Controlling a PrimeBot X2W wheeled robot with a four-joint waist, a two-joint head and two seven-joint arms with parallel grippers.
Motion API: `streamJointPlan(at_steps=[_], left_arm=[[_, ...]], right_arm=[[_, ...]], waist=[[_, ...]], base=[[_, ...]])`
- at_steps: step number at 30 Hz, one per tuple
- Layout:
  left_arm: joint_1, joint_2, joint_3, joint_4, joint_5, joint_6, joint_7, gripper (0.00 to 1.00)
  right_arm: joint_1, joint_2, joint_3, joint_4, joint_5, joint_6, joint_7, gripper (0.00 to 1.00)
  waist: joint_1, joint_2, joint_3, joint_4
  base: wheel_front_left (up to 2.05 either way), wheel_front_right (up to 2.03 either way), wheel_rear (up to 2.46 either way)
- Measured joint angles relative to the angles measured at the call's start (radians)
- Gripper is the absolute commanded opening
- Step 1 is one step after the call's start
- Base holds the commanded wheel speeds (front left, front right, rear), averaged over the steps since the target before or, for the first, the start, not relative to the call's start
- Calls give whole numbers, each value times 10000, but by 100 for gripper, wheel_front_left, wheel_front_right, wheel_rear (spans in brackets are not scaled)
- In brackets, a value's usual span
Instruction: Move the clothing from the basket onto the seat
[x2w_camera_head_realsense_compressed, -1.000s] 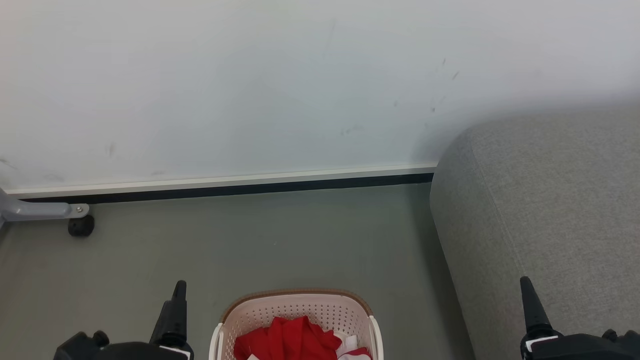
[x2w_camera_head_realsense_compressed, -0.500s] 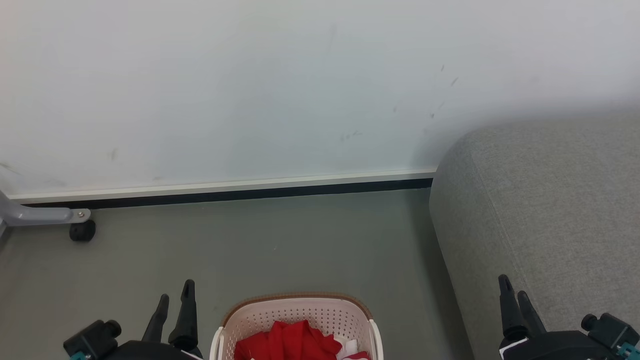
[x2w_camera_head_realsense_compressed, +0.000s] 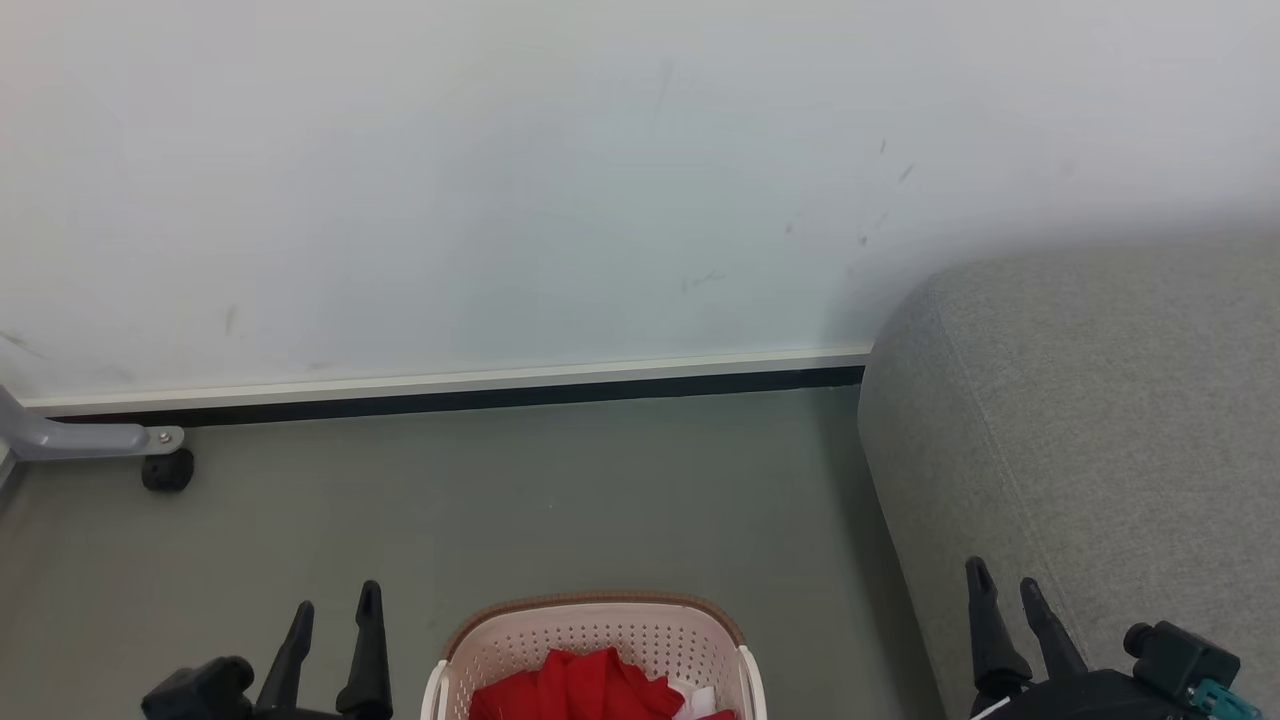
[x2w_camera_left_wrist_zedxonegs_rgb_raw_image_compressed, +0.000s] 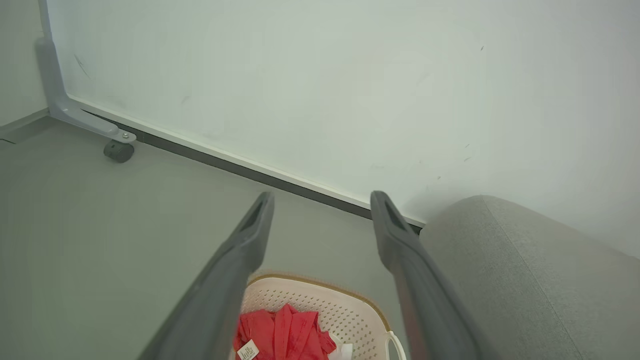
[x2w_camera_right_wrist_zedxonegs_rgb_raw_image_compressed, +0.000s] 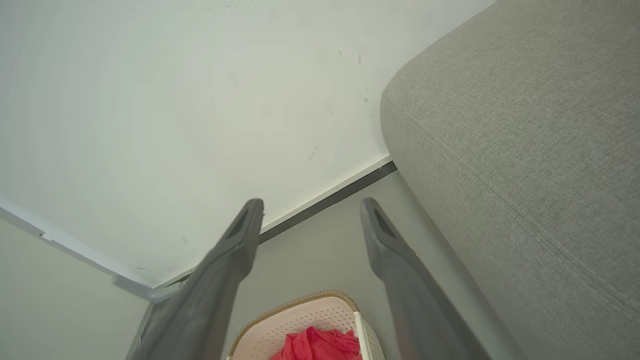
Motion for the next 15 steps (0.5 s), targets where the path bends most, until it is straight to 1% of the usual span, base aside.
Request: streamJointPlan(at_steps=[5,7,13,15], left_arm=[[162,4,13,-81,1037,167,-211,100],[174,4,21,-109,1287,184,-303,100],[414,4,17,-150,2301,359,-497,100],[427,6,8,-165,2410,364,-514,100]], right_arm=[[115,-98,284,-6,-773,-159,-251,100],[189,-123,378,-10,-1068,-165,-309,100],[198,-236,633,-52,-1848,-332,-525,100],[202,-251,677,-54,-1952,-339,-566,100]], waist=[[0,0,-46,15],[0,0,-61,19],[0,0,-97,12],[0,0,-102,8]], base=[[0,0,0],[0,0,0],[0,0,0],[0,0,0]])
